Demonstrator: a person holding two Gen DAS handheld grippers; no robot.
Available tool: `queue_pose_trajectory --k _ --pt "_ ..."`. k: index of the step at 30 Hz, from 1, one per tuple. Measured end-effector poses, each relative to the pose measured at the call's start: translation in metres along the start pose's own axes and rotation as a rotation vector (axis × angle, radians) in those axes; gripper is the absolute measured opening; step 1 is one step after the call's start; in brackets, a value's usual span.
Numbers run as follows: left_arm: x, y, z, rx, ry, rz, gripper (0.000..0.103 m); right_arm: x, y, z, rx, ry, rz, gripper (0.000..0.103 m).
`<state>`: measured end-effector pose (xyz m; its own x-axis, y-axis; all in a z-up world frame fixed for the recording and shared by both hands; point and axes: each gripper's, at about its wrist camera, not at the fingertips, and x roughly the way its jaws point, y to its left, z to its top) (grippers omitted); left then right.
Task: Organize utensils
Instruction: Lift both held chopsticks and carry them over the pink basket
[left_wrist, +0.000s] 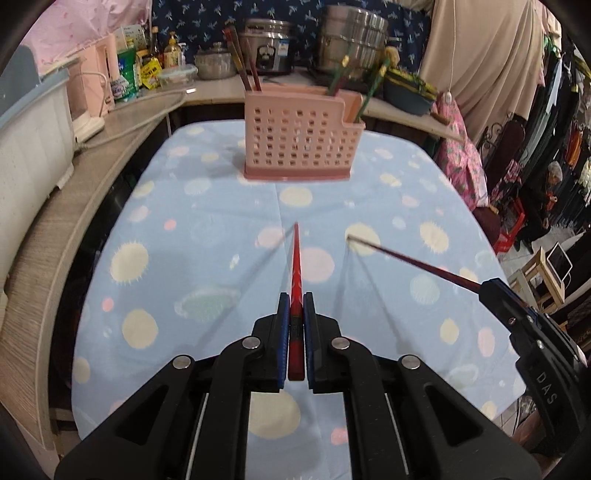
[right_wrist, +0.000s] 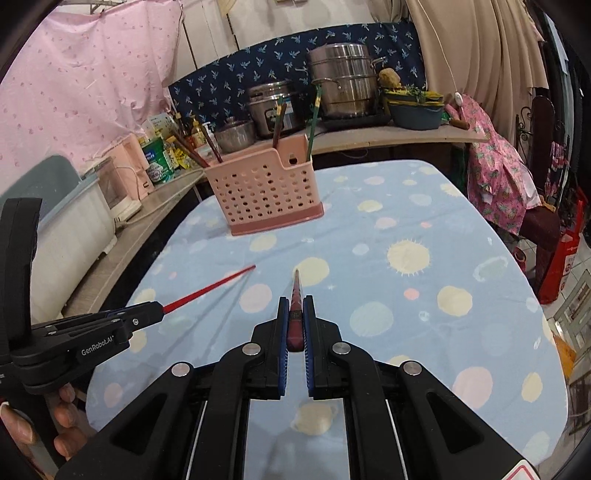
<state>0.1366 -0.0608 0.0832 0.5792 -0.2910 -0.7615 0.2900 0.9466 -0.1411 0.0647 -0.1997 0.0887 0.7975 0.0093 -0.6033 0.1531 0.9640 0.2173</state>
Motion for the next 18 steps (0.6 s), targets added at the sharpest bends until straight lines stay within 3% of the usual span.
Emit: queue_pose_trajectory --k 10,18 --pt "-0.016 0.005 0.058 0.001 -0.095 0.031 0.007 0.003 -0.001 0.071 0.053 -0.111 0.087 0.007" --pt "-0.016 0.006 0.101 0.001 -0.133 0.028 0.007 0.019 0.006 0.103 0.061 -0.142 0.109 0.007"
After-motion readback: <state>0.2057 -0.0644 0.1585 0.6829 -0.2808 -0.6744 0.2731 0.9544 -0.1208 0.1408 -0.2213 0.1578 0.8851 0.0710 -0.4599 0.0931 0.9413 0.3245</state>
